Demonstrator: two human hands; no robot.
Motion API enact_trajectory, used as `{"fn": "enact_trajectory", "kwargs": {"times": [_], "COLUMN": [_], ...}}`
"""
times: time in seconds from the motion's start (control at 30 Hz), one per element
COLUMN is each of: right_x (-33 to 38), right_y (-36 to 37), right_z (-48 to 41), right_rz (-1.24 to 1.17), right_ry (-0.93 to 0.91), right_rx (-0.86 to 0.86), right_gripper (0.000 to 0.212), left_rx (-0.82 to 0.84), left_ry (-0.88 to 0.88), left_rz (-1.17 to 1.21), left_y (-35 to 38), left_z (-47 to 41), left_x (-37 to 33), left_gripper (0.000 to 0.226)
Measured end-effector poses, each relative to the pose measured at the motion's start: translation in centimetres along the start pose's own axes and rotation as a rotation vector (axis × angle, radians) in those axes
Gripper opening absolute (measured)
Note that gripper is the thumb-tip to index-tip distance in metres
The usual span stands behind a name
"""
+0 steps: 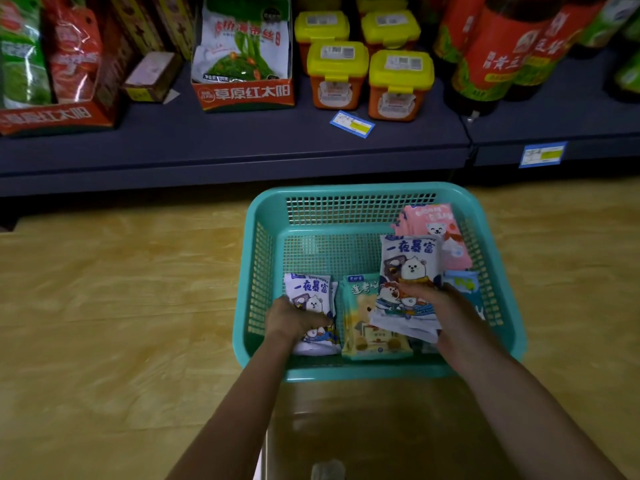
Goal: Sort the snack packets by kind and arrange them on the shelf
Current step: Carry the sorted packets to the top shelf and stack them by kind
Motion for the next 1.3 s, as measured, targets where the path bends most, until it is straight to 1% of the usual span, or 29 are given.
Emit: {"fn": "enact_trajectory", "kwargs": {"times": [0.07, 0.17, 0.33, 0.43, 0.47, 0.57, 0.6, 0.63, 0.67, 0.73, 0.83, 0.93, 1.03, 1.07, 1.1, 1.2, 1.23, 1.3], "right_x": [0.2, 0.5, 0.5, 0.9, 1.2, 3.0, 3.9, 5.1, 6.5, 9.8, 16.1, 23.4, 31.3, 34.1, 36.8, 44.6, 47.2, 51.4], "right_y": [0.3, 0.7, 0.6, 1.0, 1.2, 2.1, 2.5, 2.9, 3.3, 3.8, 4.8, 5.9, 6.5, 6.6, 6.7, 7.4, 7.7, 8.5], "right_z": [-0.2, -0.3, -0.6, -0.8, -0.9, -0.9, -0.6, 0.0, 1.0, 4.1, 10.4, 18.6, 28.4, 31.8, 34.8, 44.0, 46.7, 51.5], "right_rz": [-0.005, -0.008, -0.020, -0.028, -0.035, -0.049, -0.044, -0.036, -0.026, 0.004, 0.044, 0.084, 0.148, 0.160, 0.157, 0.140, 0.151, 0.169], "right_ry": [-0.011, -0.024, -0.017, -0.034, -0.045, -0.077, -0.088, -0.099, -0.107, -0.128, -0.185, -0.244, -0.302, -0.322, -0.333, -0.348, -0.372, -0.402], "right_rx": [-0.002, 0.000, 0.000, 0.009, 0.026, 0.084, 0.102, 0.119, 0.135, 0.164, 0.209, 0.266, 0.308, 0.321, 0.329, 0.337, 0.353, 0.390], "right_gripper": [0.049, 0.044, 0.048, 0.045, 0.041, 0.031, 0.031, 0.031, 0.030, 0.026, 0.025, 0.033, 0.052, 0.055, 0.052, 0.033, 0.031, 0.039], "left_rx": [0.020, 0.020, 0.065, 0.155, 0.185, 0.224, 0.229, 0.235, 0.238, 0.245, 0.249, 0.209, 0.171, 0.156, 0.136, 0.123, 0.120, 0.087], "left_ry": [-0.042, -0.065, 0.056, 0.088, 0.095, 0.098, 0.101, 0.107, 0.115, 0.125, 0.142, 0.128, 0.127, 0.133, 0.139, 0.160, 0.172, 0.218], "left_rz": [0.074, 0.183, 0.367, 0.444, 0.466, 0.548, 0.570, 0.592, 0.616, 0.657, 0.658, 0.623, 0.667, 0.684, 0.699, 0.718, 0.721, 0.732], "left_y": [0.0, 0.0, -1.2, -3.2, -3.9, -5.9, -6.7, -7.6, -8.7, -11.3, -16.2, -21.8, -27.7, -29.7, -31.7, -37.3, -39.0, -42.3], "left_z": [0.0, 0.3, 0.9, 1.5, 1.8, 2.9, 3.6, 4.4, 5.5, 8.9, 15.8, 23.5, 32.4, 35.7, 38.9, 48.3, 51.0, 55.9], "left_x": [0.0, -0.1, -0.5, -1.8, -2.4, -4.4, -5.3, -6.3, -7.5, -10.3, -15.4, -20.5, -26.6, -28.9, -31.0, -37.1, -39.1, -42.2], "left_gripper": [0.026, 0.030, 0.025, 0.017, 0.019, 0.053, 0.059, 0.057, 0.048, 0.033, 0.027, 0.033, 0.032, 0.031, 0.029, 0.026, 0.028, 0.034]}}
Point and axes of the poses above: each hand's wrist, its own z-axis away from the middle knuckle, its own y-axis out of the palm, x = y × z, the point moved 2 cm from there along -z, towards the middle knuckle, and after that the axes turned 6 degrees about z, right-handed, at the moved point
